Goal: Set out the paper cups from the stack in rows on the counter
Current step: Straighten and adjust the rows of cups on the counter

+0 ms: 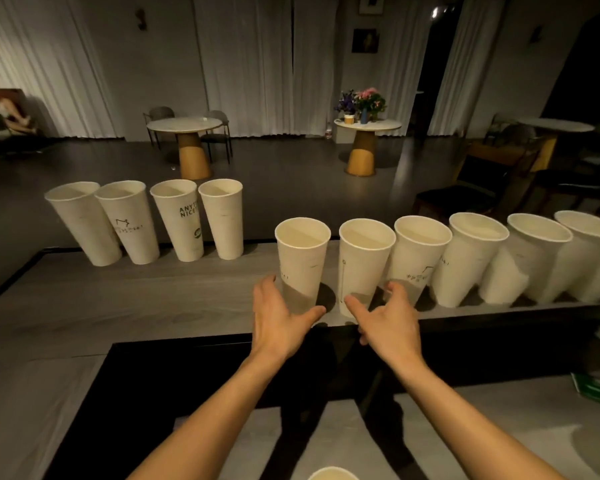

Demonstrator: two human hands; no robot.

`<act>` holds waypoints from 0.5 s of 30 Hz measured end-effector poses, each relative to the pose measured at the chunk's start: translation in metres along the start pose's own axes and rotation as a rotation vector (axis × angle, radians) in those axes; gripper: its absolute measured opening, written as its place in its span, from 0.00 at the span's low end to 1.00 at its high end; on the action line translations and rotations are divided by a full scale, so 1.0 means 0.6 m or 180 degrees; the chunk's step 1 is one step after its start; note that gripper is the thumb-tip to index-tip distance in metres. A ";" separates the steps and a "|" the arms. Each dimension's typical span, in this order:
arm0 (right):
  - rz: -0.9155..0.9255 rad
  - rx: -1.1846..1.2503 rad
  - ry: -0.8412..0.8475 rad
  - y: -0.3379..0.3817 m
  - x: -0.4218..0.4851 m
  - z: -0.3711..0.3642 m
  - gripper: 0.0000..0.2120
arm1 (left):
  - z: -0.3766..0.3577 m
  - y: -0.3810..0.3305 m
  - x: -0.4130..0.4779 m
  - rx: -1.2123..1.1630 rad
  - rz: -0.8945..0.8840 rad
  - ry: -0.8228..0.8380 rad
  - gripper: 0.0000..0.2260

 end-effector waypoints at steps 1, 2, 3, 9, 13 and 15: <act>-0.0017 0.0071 0.0074 0.000 0.008 -0.007 0.40 | -0.005 0.001 0.004 0.0000 -0.0022 -0.0064 0.48; -0.0020 0.0147 0.0143 0.001 0.016 -0.014 0.40 | -0.008 0.002 0.008 -0.0008 -0.0026 -0.0117 0.47; 0.0001 0.0201 0.0204 0.003 0.026 -0.022 0.40 | -0.012 0.006 0.014 -0.0028 -0.0004 -0.0167 0.46; 0.0193 0.0071 0.0321 0.025 0.076 -0.067 0.30 | -0.018 0.018 0.052 -0.0089 -0.0045 -0.0291 0.35; 0.0362 0.0025 0.0448 0.049 0.115 -0.110 0.34 | -0.009 0.029 0.097 -0.0139 0.0073 -0.0386 0.33; 0.0434 0.0031 0.0401 0.063 0.135 -0.123 0.35 | -0.001 0.034 0.120 -0.0139 0.0102 -0.0474 0.32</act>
Point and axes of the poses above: each hand's wrist, its own x-axis towards the middle knuckle, its own z-axis out of the back of the hand, y = z × x, the point moved 9 cm from there along x, towards the middle knuckle, and after that the axes turned 9 degrees about -x, right-handed, at the moved point
